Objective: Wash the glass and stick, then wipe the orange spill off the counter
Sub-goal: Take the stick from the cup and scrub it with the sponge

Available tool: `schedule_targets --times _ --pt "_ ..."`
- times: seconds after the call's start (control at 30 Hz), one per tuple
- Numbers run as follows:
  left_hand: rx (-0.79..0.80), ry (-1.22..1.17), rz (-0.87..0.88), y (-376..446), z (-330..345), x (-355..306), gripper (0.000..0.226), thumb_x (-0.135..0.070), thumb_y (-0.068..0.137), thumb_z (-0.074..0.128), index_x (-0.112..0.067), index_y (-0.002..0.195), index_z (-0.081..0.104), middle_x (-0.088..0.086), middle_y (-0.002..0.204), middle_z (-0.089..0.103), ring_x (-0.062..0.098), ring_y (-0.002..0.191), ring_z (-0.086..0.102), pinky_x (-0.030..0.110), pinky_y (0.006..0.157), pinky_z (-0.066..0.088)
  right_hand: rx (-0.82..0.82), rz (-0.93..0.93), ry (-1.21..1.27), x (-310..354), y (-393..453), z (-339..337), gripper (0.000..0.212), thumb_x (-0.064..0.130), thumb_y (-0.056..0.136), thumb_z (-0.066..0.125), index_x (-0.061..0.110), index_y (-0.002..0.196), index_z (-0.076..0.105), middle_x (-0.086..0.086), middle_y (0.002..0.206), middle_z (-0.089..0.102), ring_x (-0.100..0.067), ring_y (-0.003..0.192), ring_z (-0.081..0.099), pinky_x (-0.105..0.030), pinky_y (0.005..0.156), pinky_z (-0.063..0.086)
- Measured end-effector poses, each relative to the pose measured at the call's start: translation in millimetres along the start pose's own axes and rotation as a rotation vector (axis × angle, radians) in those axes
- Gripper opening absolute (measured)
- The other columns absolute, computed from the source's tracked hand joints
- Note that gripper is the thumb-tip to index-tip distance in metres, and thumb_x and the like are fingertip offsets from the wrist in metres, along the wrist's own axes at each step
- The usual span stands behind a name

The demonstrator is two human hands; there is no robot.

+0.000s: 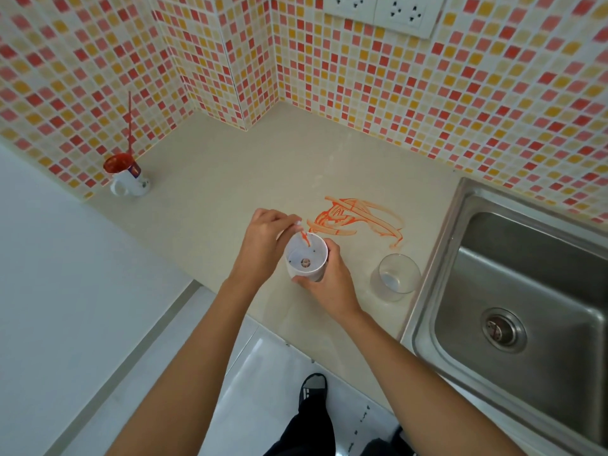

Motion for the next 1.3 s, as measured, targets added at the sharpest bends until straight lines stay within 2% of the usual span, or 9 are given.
schedule_targets --times 0.1,0.2,0.33,0.5,0.57,0.73,0.9,1.1,1.3 --pt "-0.072 -0.07 -0.077 -1 -18 5 0.016 -0.023 0.09 0.066 -0.015 0.1 0.075 0.003 0.089 0.072 0.024 0.088 0.059 0.017 0.077 0.037 0.048 0.061 -0.016 -12 -2 -6 0.109 0.037 0.061 0.087 0.029 0.147 0.021 0.004 0.146 0.039 -0.013 0.133 0.039 -0.035 0.107 0.039" --pt "-0.122 -0.282 -0.217 1 -32 -1 0.016 -0.028 0.09 0.066 -0.019 0.1 0.075 -0.004 0.092 0.072 0.014 0.09 0.063 0.026 0.08 0.049 0.057 0.089 -0.027 -13 -9 -23 0.117 0.034 0.065 0.087 0.029 0.152 0.008 0.002 0.154 0.026 -0.012 0.14 0.028 -0.027 0.108 0.029" --pt "-0.136 -0.655 -0.39 8 -26 -29 0.016 -0.022 0.089 0.068 -0.014 0.101 0.074 -0.004 0.098 0.073 0.0 0.087 0.066 0.012 0.075 0.048 -0.001 0.042 -0.046 0 -13 -52 0.118 0.032 0.066 0.087 0.025 0.152 0.008 0.0 0.156 0.023 -0.015 0.142 0.027 -0.033 0.113 0.029" --pt "-0.125 -0.889 -0.409 19 1 -84 0.017 -0.014 0.09 0.065 -0.007 0.104 0.072 0.0 0.094 0.073 0.003 0.081 0.067 0.012 0.071 0.05 -0.097 -0.022 -0.005 13 -18 -104 0.112 0.026 0.063 0.087 0.038 0.146 0.013 0.01 0.146 0.03 -0.007 0.135 0.033 -0.036 0.113 0.033" --pt "-0.112 -0.973 -0.422 22 17 -107 0.017 -0.013 0.09 0.065 -0.005 0.104 0.071 0.002 0.091 0.072 0.002 0.076 0.066 0.014 0.069 0.05 -0.153 -0.039 -0.018 11 -23 -130 0.113 0.03 0.061 0.084 0.031 0.15 0.014 0.003 0.15 0.032 -0.011 0.137 0.035 -0.039 0.114 0.033" --pt "-0.042 -1.016 -0.439 26 62 -164 0.011 -0.01 0.088 0.066 -0.01 0.098 0.072 -0.002 0.083 0.071 0.0 0.069 0.061 0.017 0.07 0.05 -0.291 -0.029 -0.012 -6 -59 -212 0.088 0.013 0.081 0.071 0.036 0.149 0.02 0.004 0.151 0.033 -0.008 0.136 0.038 -0.041 0.113 0.036" --pt "0.085 -1.037 -0.455 23 110 -228 0.008 -0.011 0.086 0.068 -0.018 0.086 0.072 0.003 0.078 0.07 0.013 0.075 0.06 0.03 0.074 0.048 -0.507 -0.049 -0.128 -22 -103 -308 0.057 0.006 0.09 0.06 0.022 0.141 0.041 0.006 0.137 0.047 -0.006 0.118 0.051 -0.038 0.1 0.048" --pt "0.168 -0.987 -0.407 19 151 -292 0.005 -0.013 0.086 0.069 -0.012 0.089 0.073 -0.002 0.074 0.07 0.0 0.066 0.061 0.023 0.072 0.05 -0.714 -0.073 -0.167 -19 -134 -398 0.041 0.005 0.091 0.058 0.023 0.128 0.055 0.005 0.123 0.058 -0.002 0.107 0.055 -0.005 0.084 0.044" --pt "0.183 -0.976 -0.392 24 167 -326 0.009 -0.009 0.084 0.07 -0.006 0.092 0.072 -0.002 0.072 0.068 -0.004 0.06 0.059 0.017 0.067 0.046 -0.86 -0.276 -0.3 37 -117 -466 0.033 0.009 0.093 0.055 0.017 0.125 0.057 0.005 0.122 0.059 -0.009 0.111 0.055 -0.022 0.096 0.043"
Point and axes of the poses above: each hand's wrist, its own y-axis towards the middle knuckle, its own z-axis out of the palm, x = y × z, the point moved 5 cm from there along y, towards the middle knuckle
